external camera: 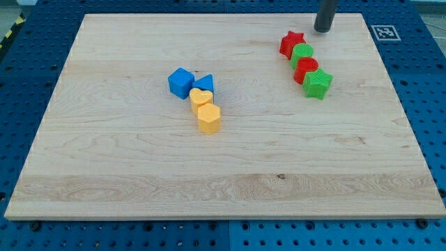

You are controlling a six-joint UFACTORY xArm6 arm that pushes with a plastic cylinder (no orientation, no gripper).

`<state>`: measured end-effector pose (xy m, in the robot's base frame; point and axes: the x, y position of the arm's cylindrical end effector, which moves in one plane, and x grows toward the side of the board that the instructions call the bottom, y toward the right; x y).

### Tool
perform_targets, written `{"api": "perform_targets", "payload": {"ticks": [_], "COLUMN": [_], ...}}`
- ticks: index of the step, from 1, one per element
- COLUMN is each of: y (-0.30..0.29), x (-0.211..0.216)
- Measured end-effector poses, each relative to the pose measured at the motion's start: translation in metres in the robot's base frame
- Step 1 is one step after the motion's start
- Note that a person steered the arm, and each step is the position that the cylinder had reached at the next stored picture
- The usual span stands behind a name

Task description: Touch the bottom right of green star

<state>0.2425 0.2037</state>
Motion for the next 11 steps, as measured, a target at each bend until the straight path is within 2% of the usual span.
{"api": "perform_targets", "payload": {"ticks": [1, 6, 11], "y": [0.01, 0.023, 0.0], "x": [0.009, 0.123, 0.173]}}
